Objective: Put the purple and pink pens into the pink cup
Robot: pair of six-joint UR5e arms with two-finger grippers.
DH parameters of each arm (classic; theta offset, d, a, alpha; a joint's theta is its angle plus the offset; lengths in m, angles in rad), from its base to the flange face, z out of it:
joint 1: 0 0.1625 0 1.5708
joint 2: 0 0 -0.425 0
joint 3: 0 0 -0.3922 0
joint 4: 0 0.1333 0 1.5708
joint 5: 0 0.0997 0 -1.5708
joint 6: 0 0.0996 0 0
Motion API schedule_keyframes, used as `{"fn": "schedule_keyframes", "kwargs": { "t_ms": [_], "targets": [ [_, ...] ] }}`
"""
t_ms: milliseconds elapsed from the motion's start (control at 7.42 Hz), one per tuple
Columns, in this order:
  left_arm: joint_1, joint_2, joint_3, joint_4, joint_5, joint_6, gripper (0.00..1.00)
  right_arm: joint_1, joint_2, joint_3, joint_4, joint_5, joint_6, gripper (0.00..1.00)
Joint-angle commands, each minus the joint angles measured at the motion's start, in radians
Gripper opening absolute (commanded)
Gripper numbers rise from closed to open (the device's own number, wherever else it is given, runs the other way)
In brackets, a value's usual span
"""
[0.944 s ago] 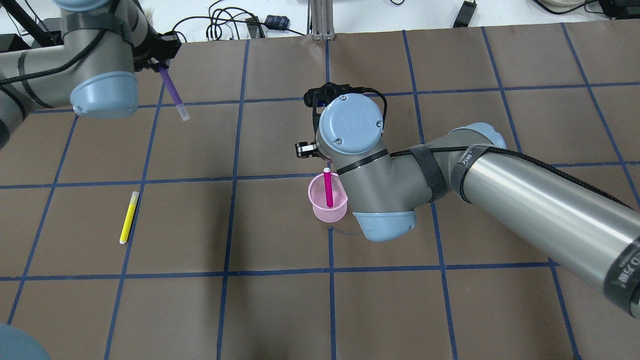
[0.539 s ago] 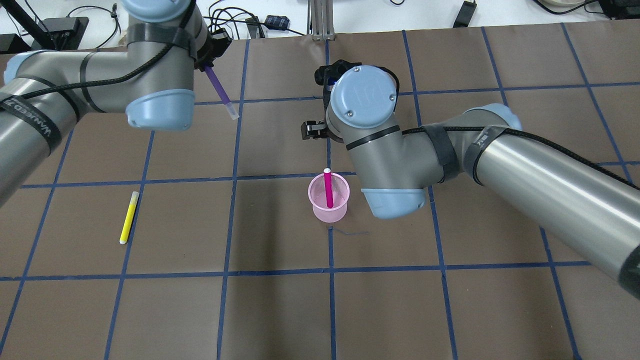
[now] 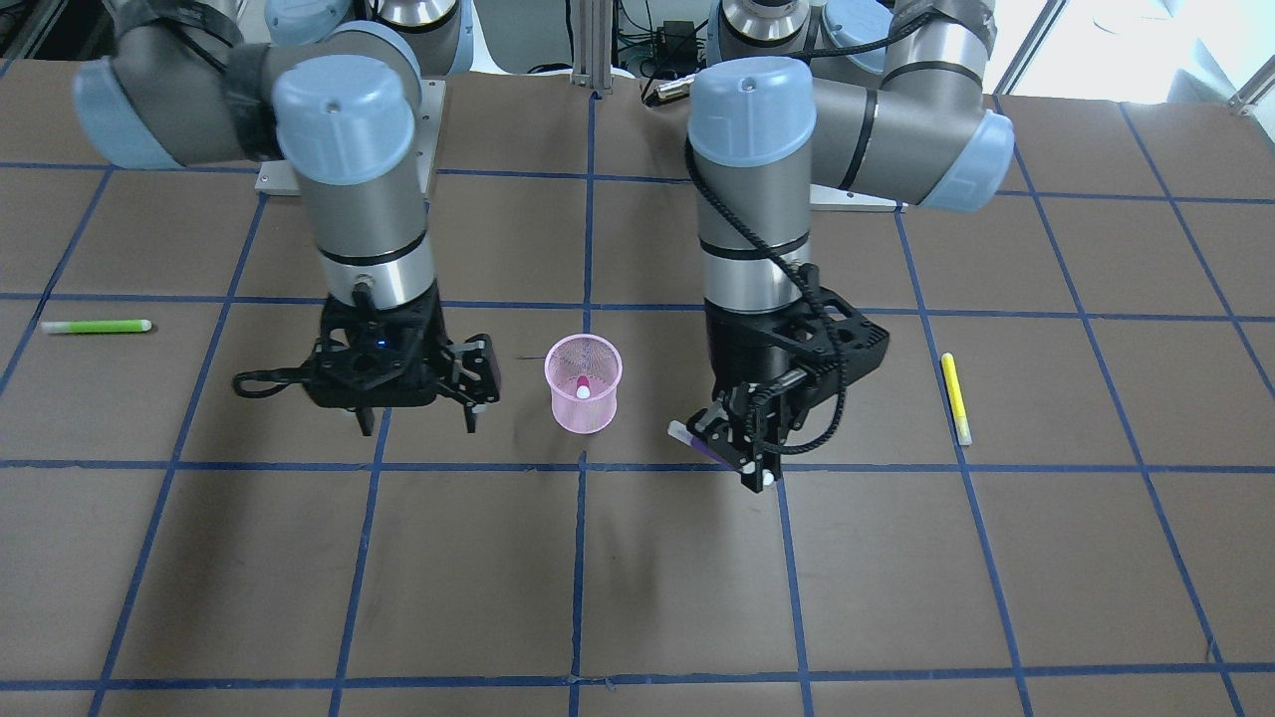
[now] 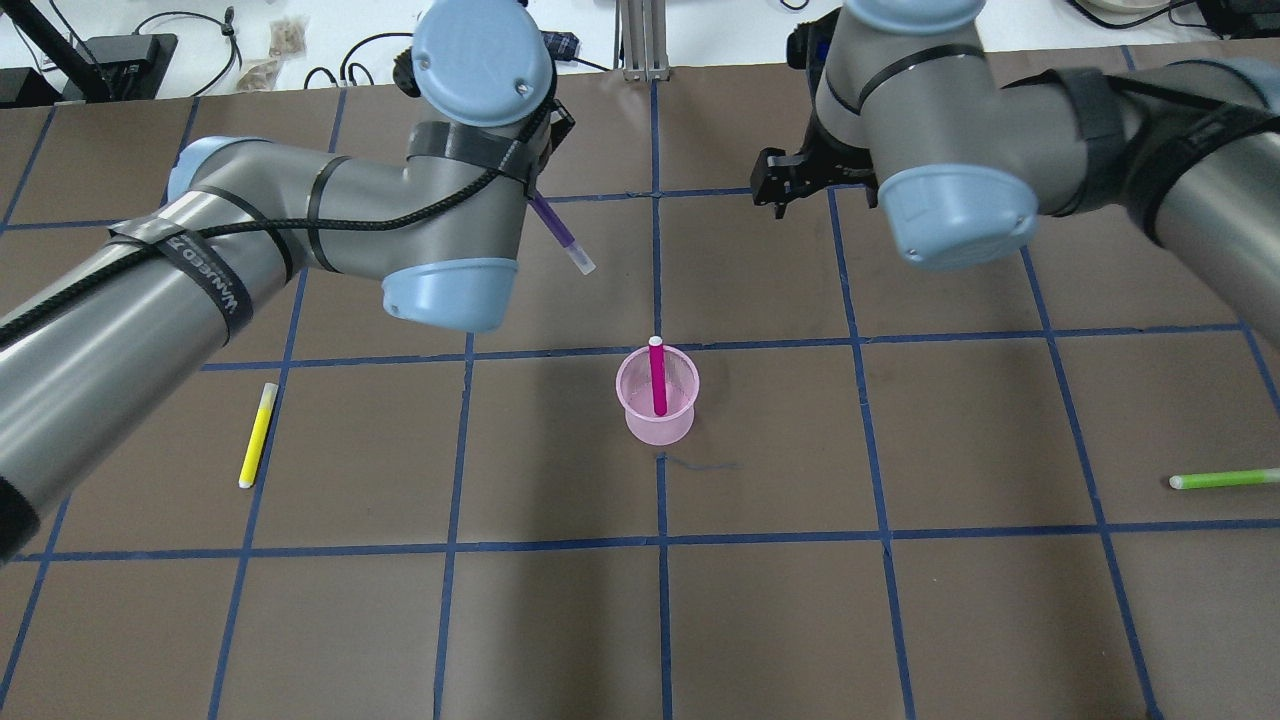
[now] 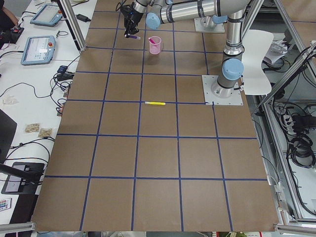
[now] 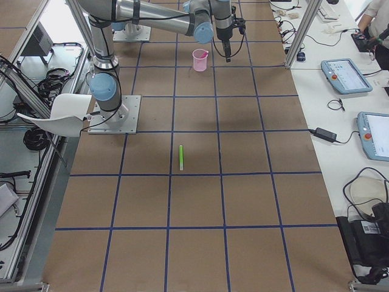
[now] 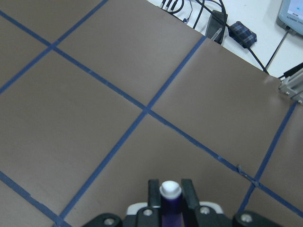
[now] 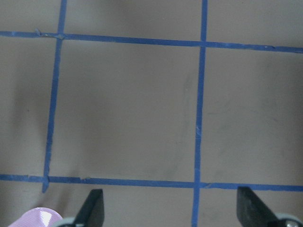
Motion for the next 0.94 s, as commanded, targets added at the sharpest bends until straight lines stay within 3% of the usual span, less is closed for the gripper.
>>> {"fn": "schedule_keyframes", "kwargs": {
  "t_ms": [0,404,809],
  "targets": [
    [-0.105,-0.009,-0.027,-0.003,0.059,-0.119,0.00,-0.061,-0.069,-0.030,0.123,0.005,-0.093,1.00],
    [-0.206,0.000,-0.095,-0.002,0.141,-0.164,0.00,-0.062,-0.121,-0.127,0.387,-0.006,-0.136,1.00],
    [-0.229,-0.008,-0.122,-0.003,0.178,-0.207,0.00,-0.072,-0.140,-0.124,0.429,-0.003,-0.152,1.00]
  ]
}}
